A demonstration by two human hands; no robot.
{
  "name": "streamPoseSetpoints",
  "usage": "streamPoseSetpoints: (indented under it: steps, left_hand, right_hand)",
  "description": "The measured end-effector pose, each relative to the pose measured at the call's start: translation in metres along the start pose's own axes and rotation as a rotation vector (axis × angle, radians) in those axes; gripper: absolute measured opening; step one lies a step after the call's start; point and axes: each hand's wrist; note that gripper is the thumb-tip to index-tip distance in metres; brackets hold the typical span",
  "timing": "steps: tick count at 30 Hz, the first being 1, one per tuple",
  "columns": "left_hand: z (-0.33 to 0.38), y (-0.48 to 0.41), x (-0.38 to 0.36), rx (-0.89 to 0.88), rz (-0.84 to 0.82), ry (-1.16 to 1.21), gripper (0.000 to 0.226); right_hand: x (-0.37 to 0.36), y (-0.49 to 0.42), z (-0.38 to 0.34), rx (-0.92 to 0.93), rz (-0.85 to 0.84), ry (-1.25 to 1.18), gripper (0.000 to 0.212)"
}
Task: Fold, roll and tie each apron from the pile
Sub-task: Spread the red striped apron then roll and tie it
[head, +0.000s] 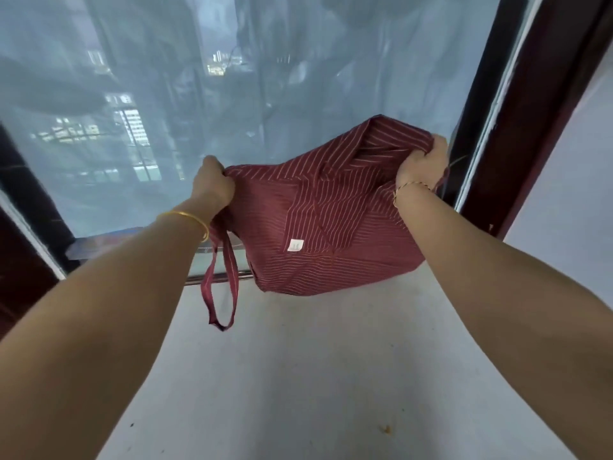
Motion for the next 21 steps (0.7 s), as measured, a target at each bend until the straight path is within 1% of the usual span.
streamPoseSetpoints:
  steps: [1,2,3,4,5,6,7,8,9,10,11,12,14,16,17,18,19,21]
  left_hand:
    - [-0.004,0.006,-0.001,-0.134,0.056,-0.039,0.012]
    - [-0.013,0.014,-0.003,-0.283,0.109,-0.088,0.012]
    - [-0.021,0.020,-0.003,-0.431,0.148,-0.156,0.014]
    - [-0.033,0.030,-0.006,-0.528,0.182,-0.251,0.017]
    - [-0.048,0.033,-0.010,-0.573,0.203,-0.343,0.020]
    - [-0.063,0.038,-0.015,-0.567,0.170,-0.447,0.022]
    - [-0.080,0.044,-0.023,-0.539,0.084,-0.543,0.023]
    - [-0.097,0.054,-0.030,-0.509,-0.068,-0.643,0.023]
    - [-0.112,0.064,-0.039,-0.468,-0.261,-0.756,0.025]
    - [-0.126,0.078,-0.047,-0.410,-0.462,-0.881,0.027]
    - [-0.148,0.096,-0.059,-0.332,-0.655,-0.972,0.028]
    - [-0.162,0.108,-0.068,-0.248,-0.772,-1.036,0.028]
    - [-0.192,0.135,-0.086,-0.105,-0.954,-1.146,0.028]
    - [-0.207,0.150,-0.094,0.016,-1.119,-1.255,0.027]
    - [-0.207,0.156,-0.093,0.090,-1.193,-1.326,0.027]
    - [-0.204,0.161,-0.090,0.181,-1.252,-1.376,0.031]
    - [-0.199,0.165,-0.087,0.287,-1.293,-1.386,0.044]
    - [-0.197,0.169,-0.080,0.427,-1.323,-1.344,0.070]
  right_hand:
    - [0.009,0.003,-0.001,0.135,0.037,0.028,0.038]
    - [0.020,0.008,0.000,0.259,0.053,0.062,0.038]
    - [0.029,0.009,0.003,0.349,0.044,0.094,0.039]
    - [0.042,0.014,0.012,0.416,0.005,0.144,0.041]
    - [0.053,0.020,0.022,0.473,-0.056,0.220,0.041]
    - [0.065,0.027,0.037,0.525,-0.141,0.332,0.040]
    - [0.078,0.037,0.053,0.560,-0.249,0.479,0.037]
    - [0.092,0.050,0.071,0.560,-0.386,0.671,0.034]
    - [0.104,0.064,0.089,0.519,-0.549,0.899,0.032]
    - [0.115,0.081,0.107,0.420,-0.731,1.123,0.034]
    - [0.129,0.105,0.124,0.265,-0.916,1.290,0.037]
    - [0.138,0.120,0.139,0.105,-1.068,1.396,0.039]
    - [0.151,0.146,0.167,-0.179,-1.368,1.543,0.041]
    - [0.153,0.158,0.180,-0.379,-1.610,1.639,0.047]
    - [0.153,0.159,0.175,-0.387,-1.737,1.731,0.051]
    - [0.151,0.158,0.162,-0.351,-1.863,1.788,0.054]
    - [0.147,0.156,0.153,-0.329,-1.942,1.850,0.055]
    - [0.133,0.152,0.141,-0.264,-2.030,1.912,0.045]
Point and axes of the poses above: each hand's wrist, its own y-axis away from the middle knuckle, its own x-axis out of the back of the hand, z = x × y, and after that the axes turned 8 degrees about x, right-handed
